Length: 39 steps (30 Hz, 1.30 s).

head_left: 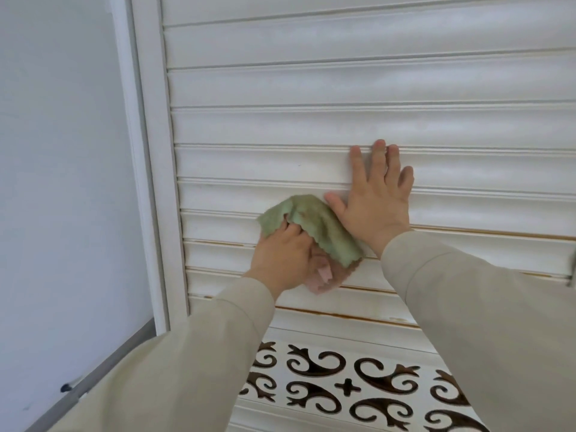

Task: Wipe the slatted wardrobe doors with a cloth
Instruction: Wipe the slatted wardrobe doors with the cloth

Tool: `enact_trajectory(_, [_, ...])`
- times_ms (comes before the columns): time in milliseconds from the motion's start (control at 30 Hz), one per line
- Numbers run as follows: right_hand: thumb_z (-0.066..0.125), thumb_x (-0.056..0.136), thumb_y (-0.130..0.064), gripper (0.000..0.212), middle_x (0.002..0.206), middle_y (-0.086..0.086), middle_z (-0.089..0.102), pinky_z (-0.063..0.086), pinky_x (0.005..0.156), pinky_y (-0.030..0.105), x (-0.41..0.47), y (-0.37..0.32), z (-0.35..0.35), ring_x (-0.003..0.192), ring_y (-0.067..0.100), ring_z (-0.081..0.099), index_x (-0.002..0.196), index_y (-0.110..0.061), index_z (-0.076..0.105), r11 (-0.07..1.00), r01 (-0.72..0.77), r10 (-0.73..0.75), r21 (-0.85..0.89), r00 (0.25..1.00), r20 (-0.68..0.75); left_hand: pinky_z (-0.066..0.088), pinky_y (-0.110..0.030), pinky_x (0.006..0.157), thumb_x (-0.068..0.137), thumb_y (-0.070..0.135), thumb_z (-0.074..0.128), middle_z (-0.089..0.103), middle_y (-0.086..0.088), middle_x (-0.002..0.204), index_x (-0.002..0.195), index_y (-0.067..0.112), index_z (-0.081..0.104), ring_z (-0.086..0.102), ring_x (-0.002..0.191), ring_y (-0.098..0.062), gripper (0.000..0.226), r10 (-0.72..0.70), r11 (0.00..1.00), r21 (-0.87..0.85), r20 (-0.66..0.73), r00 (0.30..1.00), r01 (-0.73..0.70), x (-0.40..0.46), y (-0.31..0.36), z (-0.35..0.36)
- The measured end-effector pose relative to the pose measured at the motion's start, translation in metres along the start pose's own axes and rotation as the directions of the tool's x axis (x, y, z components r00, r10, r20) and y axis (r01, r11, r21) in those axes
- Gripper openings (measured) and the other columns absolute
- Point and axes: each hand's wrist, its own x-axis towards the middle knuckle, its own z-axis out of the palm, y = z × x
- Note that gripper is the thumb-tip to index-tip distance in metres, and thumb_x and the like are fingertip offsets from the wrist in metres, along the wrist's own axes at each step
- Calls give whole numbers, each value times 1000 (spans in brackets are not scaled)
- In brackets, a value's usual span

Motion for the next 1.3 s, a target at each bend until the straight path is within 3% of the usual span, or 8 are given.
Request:
enact_trajectory(167, [46, 86, -68, 96, 162, 20, -3, 13, 115, 61, -4, 1, -10, 148, 41, -3, 157, -20, 2, 1000, 26, -26, -8, 999, 26, 28, -49, 113, 79, 71, 56, 37, -8, 144, 143, 26, 42, 26, 135, -32, 80, -369, 923, -112, 1, 929, 367, -19, -47, -13])
enact_trajectory(333, [49, 86, -63, 95, 161, 21, -7, 8, 116, 61, -5, -13, -21, 148, 42, -10, 156, -15, 5, 995, -44, 35, 94, 994, 99, 24, -47, 115, 87, 47, 45, 35, -14, 145, 134, 19, 50, 27, 135, -37, 55, -379, 894, -212, 116, 918, 396, -20, -56, -48])
enact_trajectory(533, [57, 87, -46, 61, 125, 16, 50, 41, 88, 46, -17, -63, -26, 110, 38, 52, 136, -11, 48, 874, 166, -85, 457, 978, -192, 30, -42, 110, 80, 35, 38, 47, -3, 121, 113, 14, 58, 33, 124, -26, 44, -361, 835, -405, 105, 927, 371, -30, -61, -72])
enact_trajectory(667, [61, 90, -51, 62, 105, -8, 49, 46, 85, 34, -14, -117, -27, 99, 18, 55, 143, -27, 40, 680, 151, -316, 718, 944, 100, 59, -44, 75, 86, 14, 50, 64, -6, 92, 92, 19, 61, 62, 90, -25, 13, -321, 658, -713, 24, 947, 242, -26, -82, -84])
enact_trajectory(833, [68, 88, -34, 29, 81, -16, 57, 42, 67, 15, 3, -161, -11, 75, 0, 55, 115, -24, 63, 580, -19, -224, 814, 958, 181, 49, -28, 47, 92, 10, 47, 68, 1, 73, 94, 20, 68, 63, 56, -16, 22, -390, 506, -806, 104, 915, 307, -24, -124, -95])
enact_trajectory(1033, [49, 93, -10, 16, 78, 13, 68, 51, 45, 25, 12, -192, -8, 52, 18, 65, 85, -6, 62, 203, -433, 121, 878, 901, 417, 52, -25, 74, 90, 27, 60, 70, 9, 85, 83, 24, 70, 65, 84, -8, 12, -608, 475, -830, -70, 791, 292, -18, -184, -90])
enact_trajectory(1133, [45, 91, -10, 21, 81, 11, 68, 59, 52, 35, 15, -191, -7, 67, 26, 68, 88, -6, 65, 25, -485, 240, 874, 852, 466, 50, -31, 92, 89, 26, 58, 59, 8, 109, 103, 24, 60, 59, 103, -12, 15, -671, 512, -809, -166, 723, 289, -15, -204, -78])
enact_trajectory(1300, [53, 82, -23, 24, 70, 16, 64, 59, 58, 54, 21, -182, 8, 75, 42, 68, 65, -9, 59, 192, -455, 331, 869, 864, 379, 35, -37, 112, 88, 21, 54, 36, 3, 133, 133, 18, 47, 39, 127, -18, 45, -644, 560, -789, -222, 732, 254, -12, -198, -62])
